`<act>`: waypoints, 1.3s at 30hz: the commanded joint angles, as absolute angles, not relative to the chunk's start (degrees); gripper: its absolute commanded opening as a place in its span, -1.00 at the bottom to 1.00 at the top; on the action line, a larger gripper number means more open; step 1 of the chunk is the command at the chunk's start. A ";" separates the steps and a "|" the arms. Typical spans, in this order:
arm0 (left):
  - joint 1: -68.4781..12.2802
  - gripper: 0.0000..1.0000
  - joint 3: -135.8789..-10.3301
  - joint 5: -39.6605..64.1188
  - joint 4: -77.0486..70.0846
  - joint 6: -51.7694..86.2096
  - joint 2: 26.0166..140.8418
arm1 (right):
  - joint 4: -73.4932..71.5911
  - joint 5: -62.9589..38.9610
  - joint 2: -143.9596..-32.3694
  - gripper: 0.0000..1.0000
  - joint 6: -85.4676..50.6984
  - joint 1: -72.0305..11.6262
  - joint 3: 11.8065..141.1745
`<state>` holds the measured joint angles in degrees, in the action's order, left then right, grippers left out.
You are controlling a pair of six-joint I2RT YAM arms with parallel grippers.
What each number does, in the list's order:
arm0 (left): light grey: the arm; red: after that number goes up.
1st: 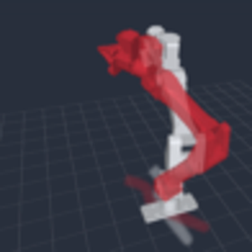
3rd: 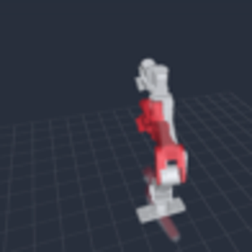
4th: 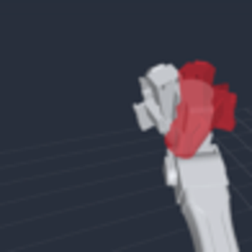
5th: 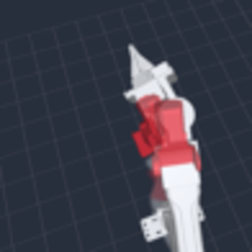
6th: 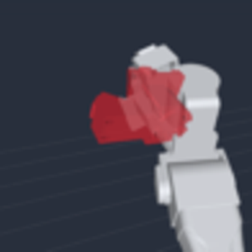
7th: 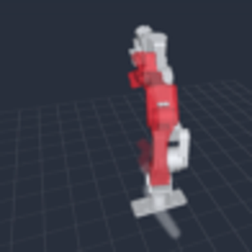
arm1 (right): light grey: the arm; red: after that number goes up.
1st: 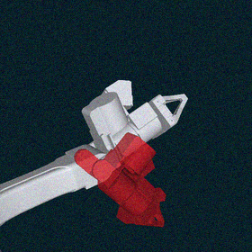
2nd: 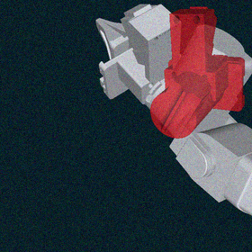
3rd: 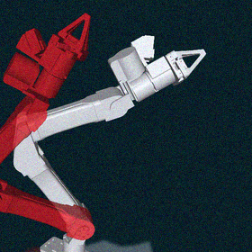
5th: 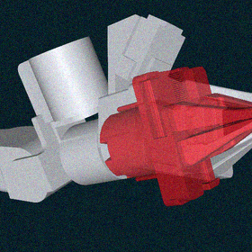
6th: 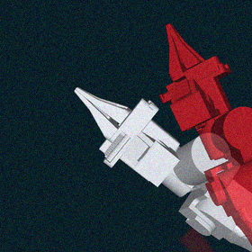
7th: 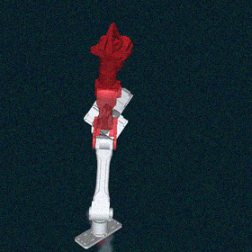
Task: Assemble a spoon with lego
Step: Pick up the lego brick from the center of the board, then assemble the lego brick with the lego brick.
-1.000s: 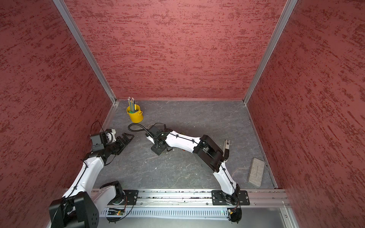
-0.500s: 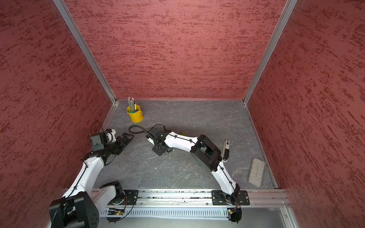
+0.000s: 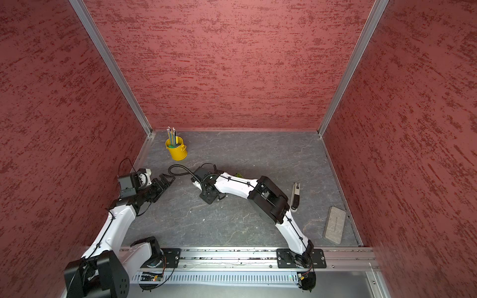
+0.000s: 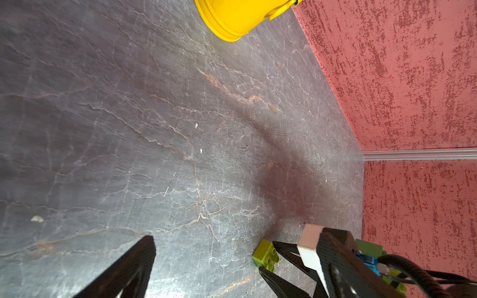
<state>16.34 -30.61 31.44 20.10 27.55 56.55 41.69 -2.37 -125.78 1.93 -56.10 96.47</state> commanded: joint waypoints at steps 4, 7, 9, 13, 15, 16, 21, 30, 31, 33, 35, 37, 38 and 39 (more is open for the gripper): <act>16.03 0.99 -30.36 31.03 19.75 26.55 55.65 | 43.42 -2.55 -126.51 -0.30 1.67 -56.43 97.75; 15.58 0.99 -30.47 31.28 19.76 26.34 55.65 | 44.05 -2.09 -125.25 -0.34 1.67 -56.36 98.56; 14.99 0.99 -30.51 31.33 19.72 26.12 55.59 | 45.00 -1.98 -123.81 -0.36 1.41 -56.33 99.22; 13.58 0.99 -30.62 31.36 19.60 25.93 54.55 | 47.13 -1.95 -118.62 -0.38 0.54 -55.34 100.88; 12.26 1.00 -30.77 31.10 19.64 26.02 54.23 | 50.73 -0.25 -115.54 -0.40 0.12 -54.34 103.59; 11.44 1.00 -30.75 30.84 19.60 26.07 54.23 | 52.82 0.87 -114.30 -0.41 0.13 -53.99 105.24; 4.60 0.99 -29.69 28.12 17.41 28.03 54.48 | 63.60 7.08 -106.66 -0.41 -1.30 -52.01 111.36; -11.37 0.99 -28.42 23.21 7.33 33.59 61.00 | 71.67 12.19 -93.71 -0.41 -5.16 -47.67 103.98; -12.84 0.99 -28.39 23.04 6.11 34.28 61.96 | 71.34 11.82 -92.84 -0.41 -5.34 -47.24 102.58; -15.62 0.99 -28.56 21.97 4.45 35.15 63.94 | 70.41 11.35 -91.56 -0.42 -5.76 -46.81 99.79; -18.12 0.99 -28.74 21.23 2.89 35.89 65.57 | 68.87 10.46 -90.57 -0.42 -5.90 -46.30 96.44; -19.41 0.99 -28.88 20.77 1.96 36.41 66.71 | 66.97 9.96 -89.94 -0.42 -5.90 -45.94 93.98; -20.04 0.99 -28.99 20.65 1.55 36.55 67.28 | 65.99 9.54 -89.74 -0.42 -5.74 -45.76 92.46; -20.47 0.99 -29.09 20.48 1.34 36.66 67.76 | 65.35 9.31 -89.70 -0.43 -5.71 -45.52 91.40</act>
<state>-19.44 -28.93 22.31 5.15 35.38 66.96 68.03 9.67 -91.37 -3.73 -46.11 93.06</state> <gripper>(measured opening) 0.997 0.351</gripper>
